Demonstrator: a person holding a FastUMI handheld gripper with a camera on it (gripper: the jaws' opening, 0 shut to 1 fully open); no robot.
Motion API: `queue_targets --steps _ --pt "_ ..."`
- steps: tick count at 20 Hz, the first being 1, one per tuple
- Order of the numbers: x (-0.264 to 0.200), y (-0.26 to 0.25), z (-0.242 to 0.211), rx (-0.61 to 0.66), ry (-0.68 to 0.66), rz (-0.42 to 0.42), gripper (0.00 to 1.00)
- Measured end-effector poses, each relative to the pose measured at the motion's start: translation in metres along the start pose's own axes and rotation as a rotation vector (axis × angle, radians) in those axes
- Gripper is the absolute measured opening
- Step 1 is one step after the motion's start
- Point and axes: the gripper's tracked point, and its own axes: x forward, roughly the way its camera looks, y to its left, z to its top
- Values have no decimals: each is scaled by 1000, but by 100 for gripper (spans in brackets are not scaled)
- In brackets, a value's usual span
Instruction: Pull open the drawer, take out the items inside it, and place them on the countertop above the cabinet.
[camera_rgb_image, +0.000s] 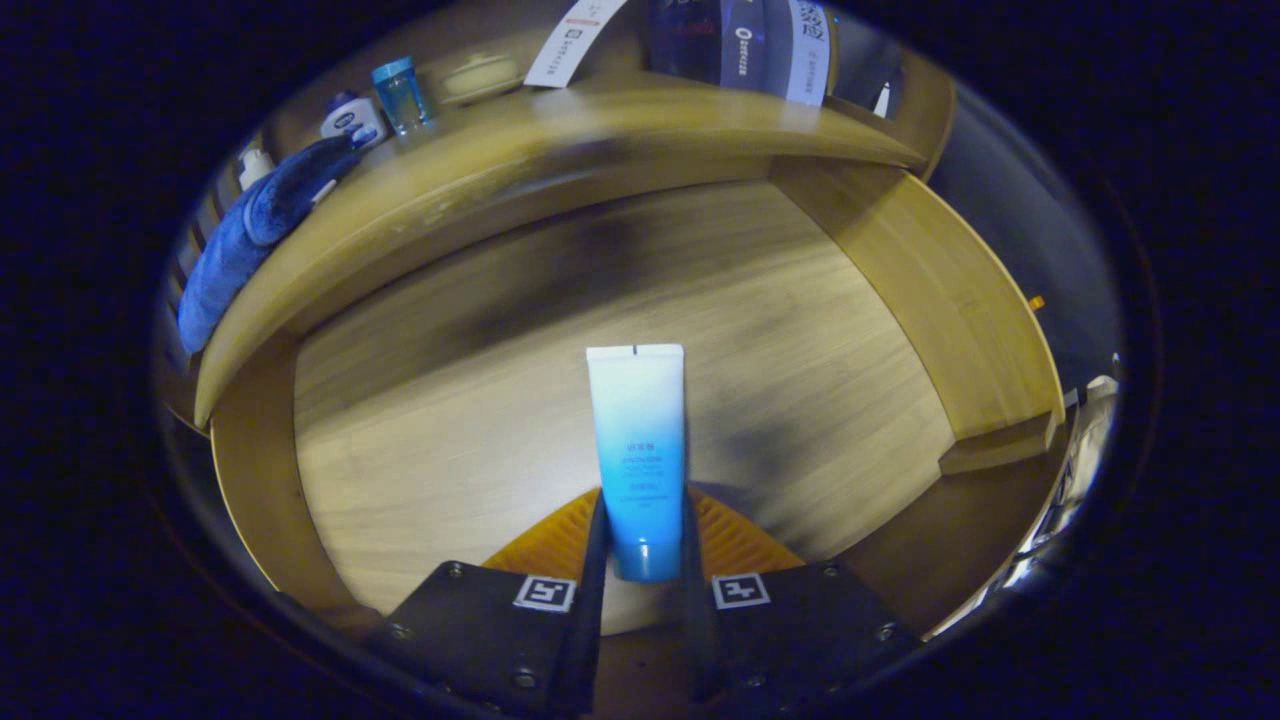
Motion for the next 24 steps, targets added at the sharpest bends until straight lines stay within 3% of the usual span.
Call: queue_targets --steps 3,8,14,18,24 --pt "-29 3 22 16 -112 21 35" --pt "-91 -5 57 -30 -249 -63 35" --pt "-145 -2 98 -5 -406 -63 35" --pt "-149 19 131 -12 -463 15 35" --pt "-114 48 164 -47 -444 115 35"
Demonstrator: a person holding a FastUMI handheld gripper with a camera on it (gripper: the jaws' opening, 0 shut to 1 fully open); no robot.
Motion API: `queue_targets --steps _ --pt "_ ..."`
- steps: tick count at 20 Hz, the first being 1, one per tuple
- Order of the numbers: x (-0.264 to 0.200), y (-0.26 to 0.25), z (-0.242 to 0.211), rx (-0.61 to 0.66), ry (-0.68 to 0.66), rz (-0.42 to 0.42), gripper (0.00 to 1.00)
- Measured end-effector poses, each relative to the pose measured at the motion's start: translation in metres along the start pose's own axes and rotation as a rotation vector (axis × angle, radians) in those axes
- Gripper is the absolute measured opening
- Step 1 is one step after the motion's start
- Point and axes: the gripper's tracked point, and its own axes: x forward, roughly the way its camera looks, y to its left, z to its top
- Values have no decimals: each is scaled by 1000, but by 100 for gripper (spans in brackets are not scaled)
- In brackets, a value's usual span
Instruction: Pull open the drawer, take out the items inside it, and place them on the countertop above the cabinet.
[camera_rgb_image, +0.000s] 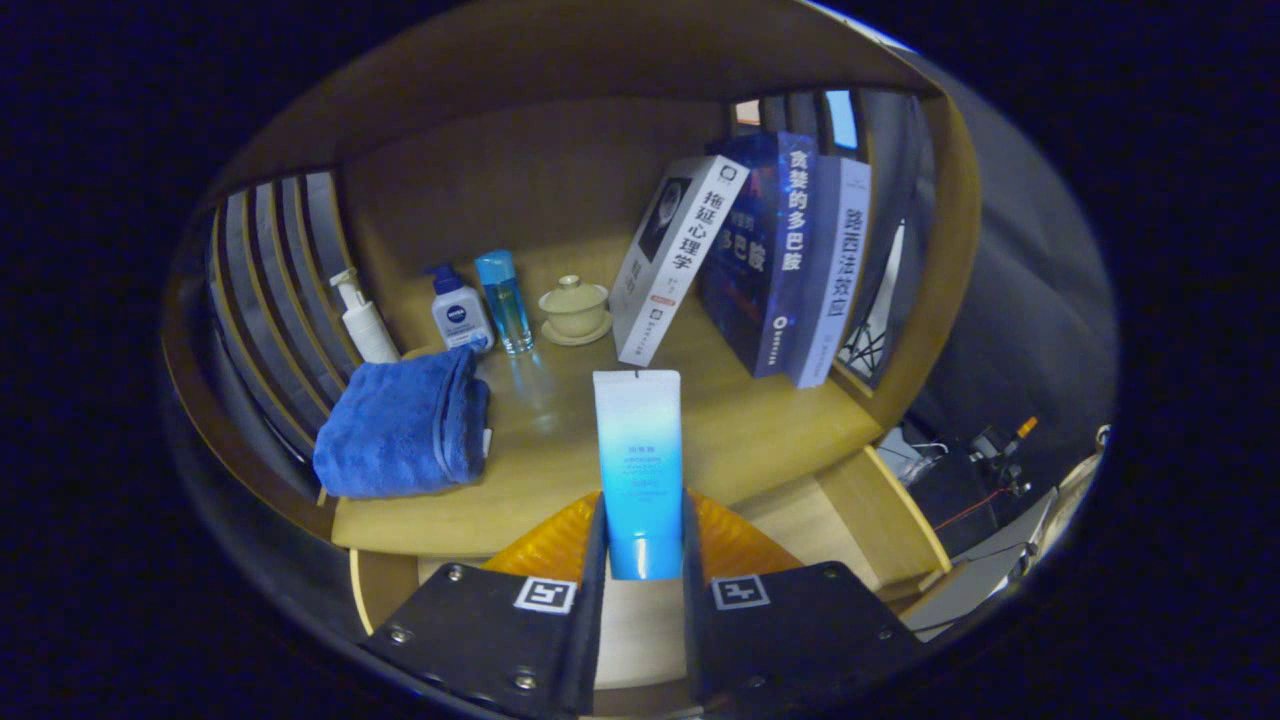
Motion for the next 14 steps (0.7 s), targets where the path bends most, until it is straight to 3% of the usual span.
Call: queue_targets --steps 14 --pt "84 3 -4 -8 75 92 35"
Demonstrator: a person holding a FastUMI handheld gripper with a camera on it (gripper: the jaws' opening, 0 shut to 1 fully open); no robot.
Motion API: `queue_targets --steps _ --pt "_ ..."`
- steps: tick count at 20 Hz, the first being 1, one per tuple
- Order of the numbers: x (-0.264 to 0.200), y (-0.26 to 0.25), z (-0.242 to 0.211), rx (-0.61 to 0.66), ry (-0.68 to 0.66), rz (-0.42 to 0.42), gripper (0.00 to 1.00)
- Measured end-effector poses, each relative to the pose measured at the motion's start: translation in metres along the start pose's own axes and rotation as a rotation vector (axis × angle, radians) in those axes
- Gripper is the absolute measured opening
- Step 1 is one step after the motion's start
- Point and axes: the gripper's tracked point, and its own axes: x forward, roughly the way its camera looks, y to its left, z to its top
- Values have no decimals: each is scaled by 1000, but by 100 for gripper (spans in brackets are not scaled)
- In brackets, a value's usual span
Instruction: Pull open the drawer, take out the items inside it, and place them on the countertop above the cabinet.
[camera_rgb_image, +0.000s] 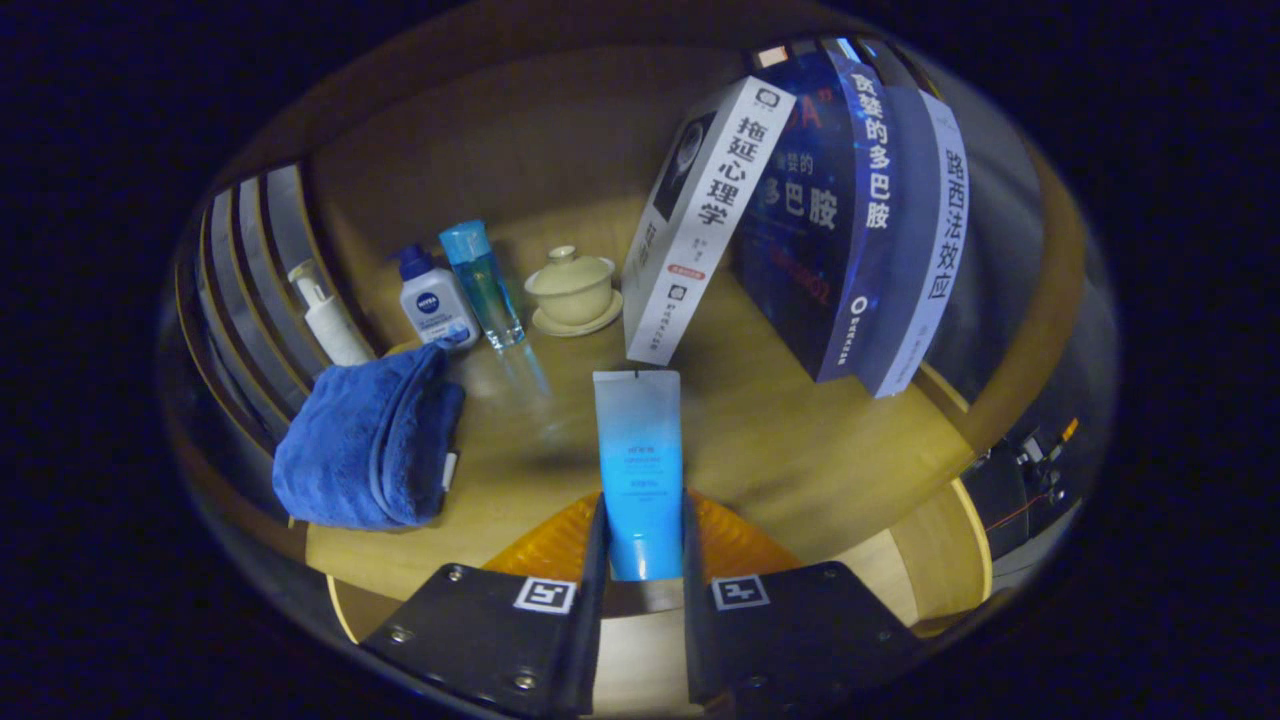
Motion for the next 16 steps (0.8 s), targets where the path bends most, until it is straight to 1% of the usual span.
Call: queue_targets --steps 2,4,8,12,13,16 --pt "-2 1 5 -6 -22 8 42" --pt "-6 9 10 7 -48 43 51" --pt "-35 20 18 -31 -132 80 81" --pt "-78 32 35 -57 -282 127 82" --pt "-92 32 38 -59 -321 126 82" --pt "-132 18 37 -72 -412 72 82"
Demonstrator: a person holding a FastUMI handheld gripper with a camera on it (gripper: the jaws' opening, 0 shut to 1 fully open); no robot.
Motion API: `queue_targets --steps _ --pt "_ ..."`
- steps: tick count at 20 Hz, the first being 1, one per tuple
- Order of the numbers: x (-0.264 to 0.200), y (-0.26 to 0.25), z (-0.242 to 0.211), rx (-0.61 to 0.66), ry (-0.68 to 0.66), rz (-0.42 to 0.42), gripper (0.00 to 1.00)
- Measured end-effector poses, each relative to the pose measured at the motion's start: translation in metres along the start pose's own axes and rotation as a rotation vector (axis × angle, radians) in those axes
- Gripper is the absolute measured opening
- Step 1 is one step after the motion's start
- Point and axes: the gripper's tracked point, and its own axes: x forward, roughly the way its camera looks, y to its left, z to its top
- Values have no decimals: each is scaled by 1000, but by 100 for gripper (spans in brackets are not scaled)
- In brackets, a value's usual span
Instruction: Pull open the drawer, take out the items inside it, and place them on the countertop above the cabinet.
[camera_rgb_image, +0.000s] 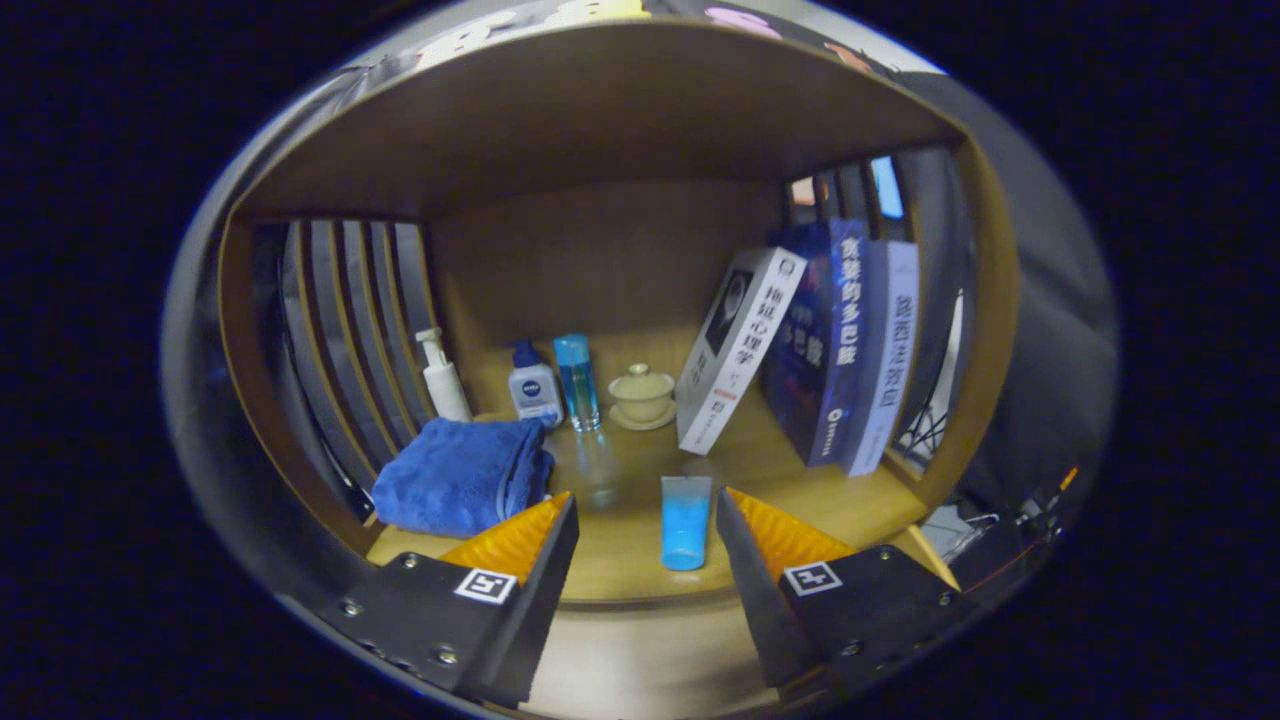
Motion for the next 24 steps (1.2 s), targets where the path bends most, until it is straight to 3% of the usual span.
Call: queue_targets --steps 6,14,24 --pt "-77 -26 -8 10 -123 -111 82" --pt "-143 -54 -84 85 -175 -204 82" --pt "-160 -47 -177 103 -84 -134 82"
